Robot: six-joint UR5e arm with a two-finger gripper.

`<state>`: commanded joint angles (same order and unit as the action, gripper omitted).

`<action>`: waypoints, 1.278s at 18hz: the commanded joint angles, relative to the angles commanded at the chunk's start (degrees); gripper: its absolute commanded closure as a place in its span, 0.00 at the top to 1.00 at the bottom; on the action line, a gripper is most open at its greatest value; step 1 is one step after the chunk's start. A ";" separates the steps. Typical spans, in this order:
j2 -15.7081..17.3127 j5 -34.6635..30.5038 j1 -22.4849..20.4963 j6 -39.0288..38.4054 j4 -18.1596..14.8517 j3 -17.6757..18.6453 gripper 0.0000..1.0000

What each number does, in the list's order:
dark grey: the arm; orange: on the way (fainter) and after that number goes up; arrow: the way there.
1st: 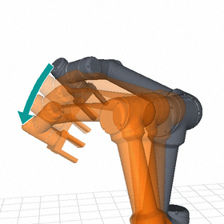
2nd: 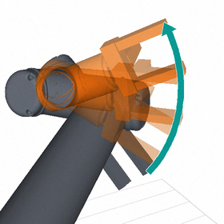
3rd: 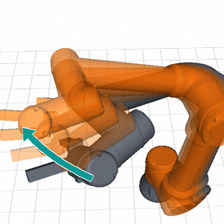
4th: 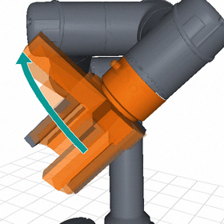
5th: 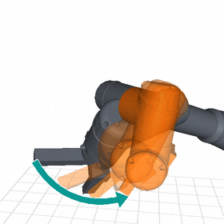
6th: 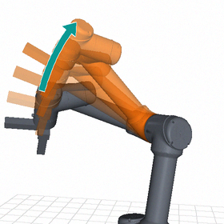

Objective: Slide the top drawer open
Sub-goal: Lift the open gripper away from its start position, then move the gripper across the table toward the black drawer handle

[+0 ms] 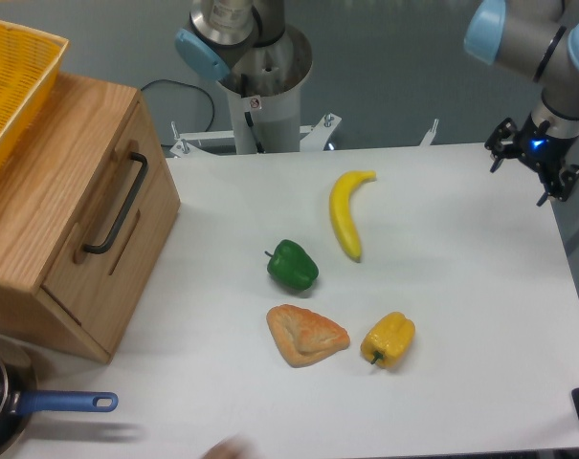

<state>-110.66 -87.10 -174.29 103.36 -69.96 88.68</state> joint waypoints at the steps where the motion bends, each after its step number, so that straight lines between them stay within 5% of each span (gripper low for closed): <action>1: 0.00 0.35 0.00 0.00 0.09 0.00 1.00; 11: 1.06 2.63 2.29 -0.35 0.62 1.84 1.00; 16: 2.98 8.54 2.46 -13.07 0.00 4.13 1.00; 23: 12.03 8.53 8.78 -24.67 -8.61 5.27 1.00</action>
<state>-98.62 -78.57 -165.51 78.69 -78.57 93.96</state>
